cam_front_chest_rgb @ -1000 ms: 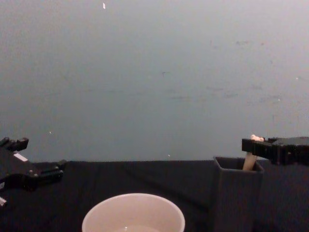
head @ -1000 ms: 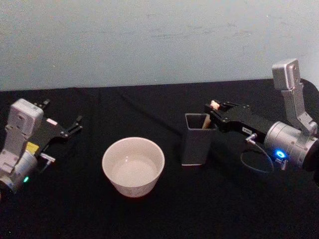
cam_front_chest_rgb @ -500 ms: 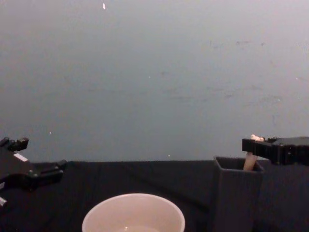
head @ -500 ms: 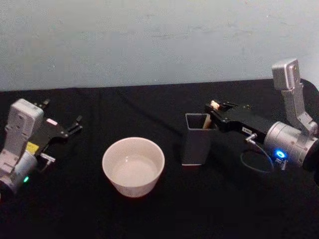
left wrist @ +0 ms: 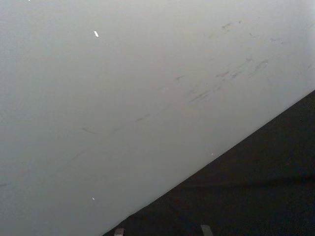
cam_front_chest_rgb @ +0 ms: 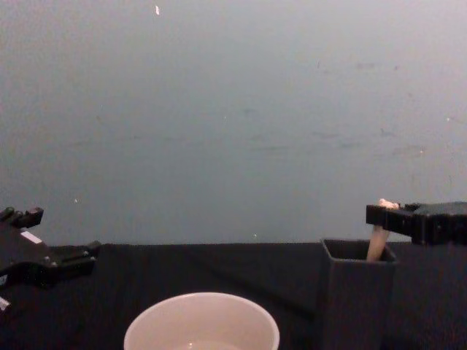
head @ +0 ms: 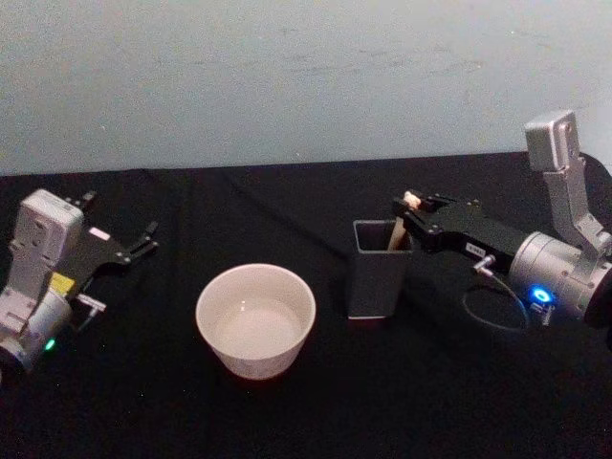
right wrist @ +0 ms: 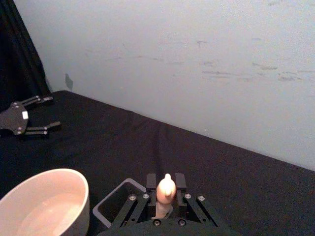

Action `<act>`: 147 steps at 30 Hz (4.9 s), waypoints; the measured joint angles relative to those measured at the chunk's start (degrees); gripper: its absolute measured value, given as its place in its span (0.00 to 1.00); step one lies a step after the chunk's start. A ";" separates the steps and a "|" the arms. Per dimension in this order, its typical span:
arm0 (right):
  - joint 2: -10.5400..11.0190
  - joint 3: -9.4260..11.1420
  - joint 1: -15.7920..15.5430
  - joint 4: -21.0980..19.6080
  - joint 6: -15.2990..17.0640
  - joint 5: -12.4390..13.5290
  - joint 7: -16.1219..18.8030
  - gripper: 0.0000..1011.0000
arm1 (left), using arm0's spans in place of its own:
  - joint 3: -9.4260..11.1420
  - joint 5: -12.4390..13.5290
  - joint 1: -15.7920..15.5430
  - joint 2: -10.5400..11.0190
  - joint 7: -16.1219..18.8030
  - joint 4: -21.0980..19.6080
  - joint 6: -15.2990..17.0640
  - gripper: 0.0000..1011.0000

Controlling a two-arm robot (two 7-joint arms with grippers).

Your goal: Pick up the stirring spoon with one hand, stir inside the cup, then place it back in its original position.

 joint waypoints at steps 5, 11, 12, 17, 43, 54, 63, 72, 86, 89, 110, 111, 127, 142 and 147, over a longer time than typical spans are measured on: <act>0.62 0.67 -0.37 -1.44 0.70 1.36 0.26 0.21 | 0.00 0.00 0.00 0.00 0.00 0.00 0.00 0.99; 1.46 1.45 -0.87 -3.36 0.79 2.71 0.14 0.21 | 0.00 0.00 0.00 0.00 0.00 0.00 0.00 0.99; 1.71 1.72 -0.94 -3.94 0.86 3.26 0.08 0.21 | 0.00 0.00 0.00 0.00 0.00 0.00 0.00 0.99; 2.43 2.98 -1.06 -5.78 1.09 5.41 -0.34 0.21 | 0.00 0.00 0.00 0.00 0.00 0.00 0.00 0.99; 1.91 3.82 2.02 -10.07 -0.56 13.18 -2.98 0.21 | 0.00 0.00 0.00 0.00 0.00 0.00 0.00 0.99; 2.32 -1.44 2.11 -11.25 -1.99 11.42 -0.42 0.21 | 0.00 0.00 0.00 0.00 0.00 0.00 0.00 0.99; 3.06 -5.70 1.45 -11.41 -4.38 7.62 2.68 0.21 | 0.00 0.00 0.00 0.00 0.00 0.00 0.00 0.99; 2.57 -8.73 0.27 -10.31 -6.60 3.43 4.59 0.21 | 0.00 0.00 0.00 0.00 0.00 0.00 0.00 0.99; -0.02 -11.36 -0.71 -9.18 -8.13 -1.85 5.35 0.21 | 0.00 0.00 0.00 0.00 0.00 0.00 0.00 0.99; -0.73 -11.75 -0.73 -9.07 -8.14 -2.73 5.34 0.21 | 0.00 0.00 0.00 0.00 0.00 0.00 0.00 0.99; -7.91 -13.98 1.76 -4.12 -7.12 -11.27 1.62 0.21 | 0.00 0.00 0.00 0.00 0.00 0.00 0.00 0.99; -8.72 -13.91 2.23 -3.29 -6.97 -11.69 1.15 0.21 | 0.00 0.00 0.00 0.00 0.00 0.00 0.00 0.99; -13.05 -10.19 5.57 3.77 -6.45 -14.37 -1.32 0.21 | 0.00 0.00 0.00 0.00 0.00 0.00 0.00 0.99; -5.02 -6.34 -0.32 -5.47 -3.88 -9.10 4.97 0.21 | 0.00 0.00 0.00 0.00 0.00 0.00 0.00 0.99; -2.88 -7.09 -2.10 -8.41 -3.46 -7.64 6.43 0.21 | 0.00 0.00 0.00 0.00 0.00 0.00 0.00 0.99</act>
